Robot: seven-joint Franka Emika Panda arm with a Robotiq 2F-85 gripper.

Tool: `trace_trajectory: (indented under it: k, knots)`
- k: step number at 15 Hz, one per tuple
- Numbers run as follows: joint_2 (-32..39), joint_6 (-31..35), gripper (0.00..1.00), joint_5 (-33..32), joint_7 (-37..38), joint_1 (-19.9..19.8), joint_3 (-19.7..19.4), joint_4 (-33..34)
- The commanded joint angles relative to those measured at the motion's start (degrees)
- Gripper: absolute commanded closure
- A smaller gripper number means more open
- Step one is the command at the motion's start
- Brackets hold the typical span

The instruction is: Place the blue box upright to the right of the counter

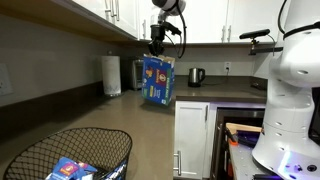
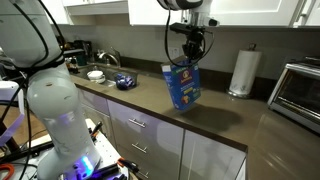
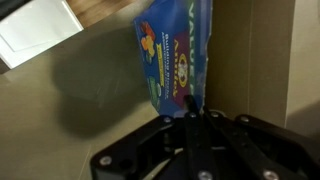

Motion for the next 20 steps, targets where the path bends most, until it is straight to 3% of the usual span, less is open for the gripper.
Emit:
trace_trajectory:
  k: [1,10,18,20]
  knots:
    - [4.11,-4.35,0.99,5.19,-3.65,-2.81,-1.32,6.14]
    - [14.61,-9.87,0.98,12.10,-4.96,-7.64,-2.04,18.05]
    - [24.94,-13.47,0.98,13.15,-4.49,-11.11,0.02,27.96]
    - [26.47,-13.89,0.94,12.89,-4.42,-11.83,0.69,29.34]
